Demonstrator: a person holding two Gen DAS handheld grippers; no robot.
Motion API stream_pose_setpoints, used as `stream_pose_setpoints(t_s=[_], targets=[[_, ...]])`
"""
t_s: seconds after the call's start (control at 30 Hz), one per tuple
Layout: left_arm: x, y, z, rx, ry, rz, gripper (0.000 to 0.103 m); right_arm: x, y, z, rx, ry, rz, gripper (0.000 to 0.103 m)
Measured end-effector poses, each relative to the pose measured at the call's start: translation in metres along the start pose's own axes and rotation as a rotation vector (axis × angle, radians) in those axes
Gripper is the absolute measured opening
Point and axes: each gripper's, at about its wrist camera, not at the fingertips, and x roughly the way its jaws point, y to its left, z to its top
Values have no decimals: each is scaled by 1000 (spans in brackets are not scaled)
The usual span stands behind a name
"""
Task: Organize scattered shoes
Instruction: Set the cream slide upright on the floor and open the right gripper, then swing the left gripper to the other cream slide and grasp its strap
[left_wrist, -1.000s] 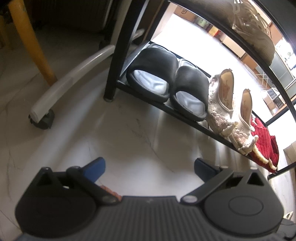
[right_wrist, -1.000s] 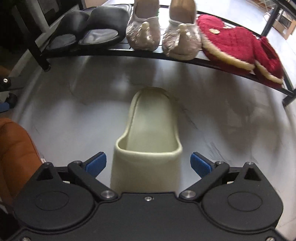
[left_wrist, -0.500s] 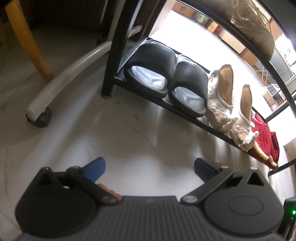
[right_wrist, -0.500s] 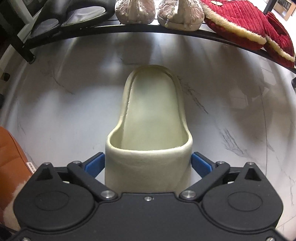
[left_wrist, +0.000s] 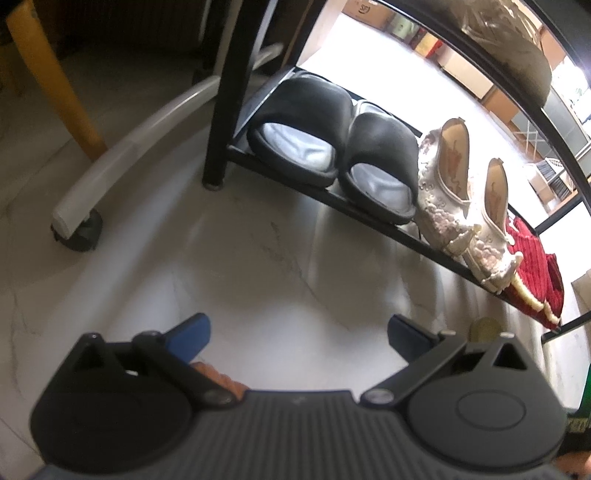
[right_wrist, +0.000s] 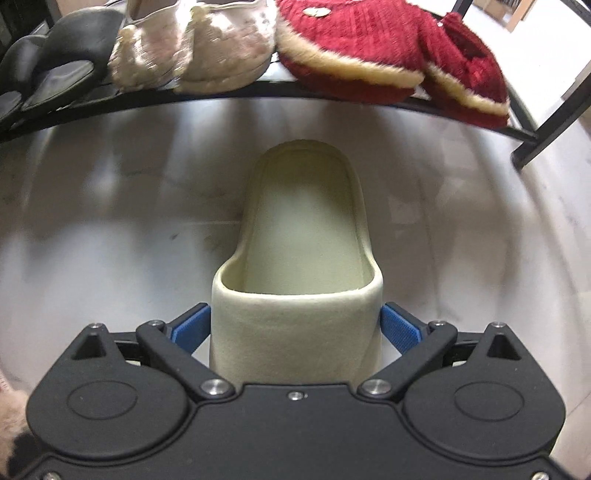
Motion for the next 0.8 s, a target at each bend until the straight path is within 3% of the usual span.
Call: stream_pose_setpoints(t_s=[0.23,0.37,0.5,0.63,0.7,0.73,0.8], targets=[[1,-4,-2,28,5,4,102,8,-7,4,22,14,34,102],[1,-5,-3,31,5,-5,102,9,-15,5,118,77,46,103],[-1,-7,-4,40,-6,-15,102,-16,-29,2,277,41,135,103],[-4,-13,-6,75,-32,-26,102,-61,-46,-4,419,-99,210,103],[-5,-17,-8,97,-41,-29,102,-98,-59,-20,516,-238,259,103],[-4,-19,-9,103,-38,-29,102,-104,-61,-25,533,-264,267,103],[0,-23,-12,121,-17,-30,102,-140,-70,-52,596,-434,273,103]])
